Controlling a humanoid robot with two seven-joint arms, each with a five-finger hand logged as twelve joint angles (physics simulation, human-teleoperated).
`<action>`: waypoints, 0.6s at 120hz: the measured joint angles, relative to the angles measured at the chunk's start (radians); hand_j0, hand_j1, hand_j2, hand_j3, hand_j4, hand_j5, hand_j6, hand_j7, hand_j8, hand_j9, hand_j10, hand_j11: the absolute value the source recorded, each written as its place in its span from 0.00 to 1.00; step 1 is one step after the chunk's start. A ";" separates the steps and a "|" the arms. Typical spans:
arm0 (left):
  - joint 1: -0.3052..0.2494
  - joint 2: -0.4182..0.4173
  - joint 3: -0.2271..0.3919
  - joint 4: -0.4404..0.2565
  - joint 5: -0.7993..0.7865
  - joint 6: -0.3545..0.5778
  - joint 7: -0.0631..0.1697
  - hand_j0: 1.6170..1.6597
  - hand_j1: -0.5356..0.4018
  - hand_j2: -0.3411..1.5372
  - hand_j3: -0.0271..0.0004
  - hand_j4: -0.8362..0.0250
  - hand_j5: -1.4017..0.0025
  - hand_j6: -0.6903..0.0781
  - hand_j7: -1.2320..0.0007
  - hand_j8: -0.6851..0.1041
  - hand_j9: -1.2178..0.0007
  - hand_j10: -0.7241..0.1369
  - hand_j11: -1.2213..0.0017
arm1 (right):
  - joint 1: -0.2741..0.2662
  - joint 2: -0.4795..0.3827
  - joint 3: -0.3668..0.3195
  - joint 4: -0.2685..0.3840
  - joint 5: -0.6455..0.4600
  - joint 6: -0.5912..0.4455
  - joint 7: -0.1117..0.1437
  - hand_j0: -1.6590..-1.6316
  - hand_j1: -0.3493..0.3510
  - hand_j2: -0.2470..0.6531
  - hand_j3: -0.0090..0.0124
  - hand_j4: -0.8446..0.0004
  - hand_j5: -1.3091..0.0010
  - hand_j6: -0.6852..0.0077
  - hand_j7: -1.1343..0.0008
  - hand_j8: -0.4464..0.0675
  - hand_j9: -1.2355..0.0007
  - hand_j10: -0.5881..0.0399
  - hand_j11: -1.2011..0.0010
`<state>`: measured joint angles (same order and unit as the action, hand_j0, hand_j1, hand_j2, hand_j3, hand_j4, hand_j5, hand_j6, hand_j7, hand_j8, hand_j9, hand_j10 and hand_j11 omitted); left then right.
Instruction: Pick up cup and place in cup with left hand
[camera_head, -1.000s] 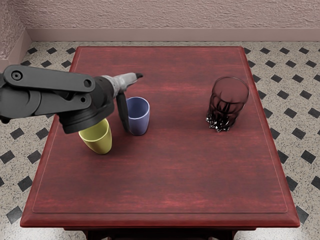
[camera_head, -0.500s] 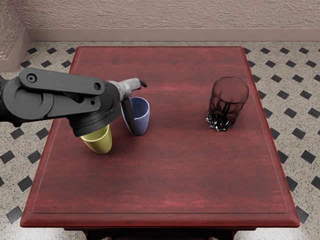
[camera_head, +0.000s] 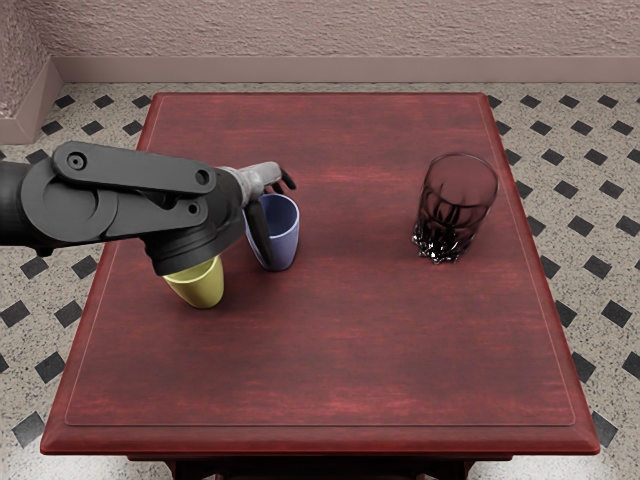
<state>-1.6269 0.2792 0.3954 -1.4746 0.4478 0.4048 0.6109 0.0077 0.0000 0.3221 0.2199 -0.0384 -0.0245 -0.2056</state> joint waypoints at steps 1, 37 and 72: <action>0.000 0.000 0.000 0.000 0.000 0.000 0.000 0.96 0.63 0.21 0.99 0.69 0.77 0.58 0.74 0.56 0.74 0.56 0.74 | 0.000 0.000 0.000 0.000 0.000 0.000 0.000 0.04 0.05 0.27 0.42 0.96 0.97 0.94 0.96 0.81 0.97 0.89 0.97; 0.004 -0.002 0.001 0.002 0.000 -0.005 0.000 0.96 0.47 0.23 0.99 0.58 0.68 0.48 0.64 0.44 0.64 0.45 0.64 | 0.000 0.000 0.000 -0.001 0.000 0.000 0.000 0.04 0.05 0.27 0.42 0.96 0.97 0.94 0.96 0.81 0.97 0.89 0.97; 0.002 -0.002 0.001 0.001 0.000 -0.008 0.000 0.92 0.47 0.23 0.99 0.49 0.61 0.50 0.56 0.45 0.55 0.37 0.55 | 0.000 0.000 0.000 -0.001 0.000 0.000 0.000 0.04 0.05 0.27 0.42 0.96 0.97 0.94 0.96 0.81 0.97 0.89 0.97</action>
<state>-1.6245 0.2776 0.3960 -1.4740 0.4474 0.3968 0.6105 0.0077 0.0000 0.3221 0.2194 -0.0384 -0.0245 -0.2056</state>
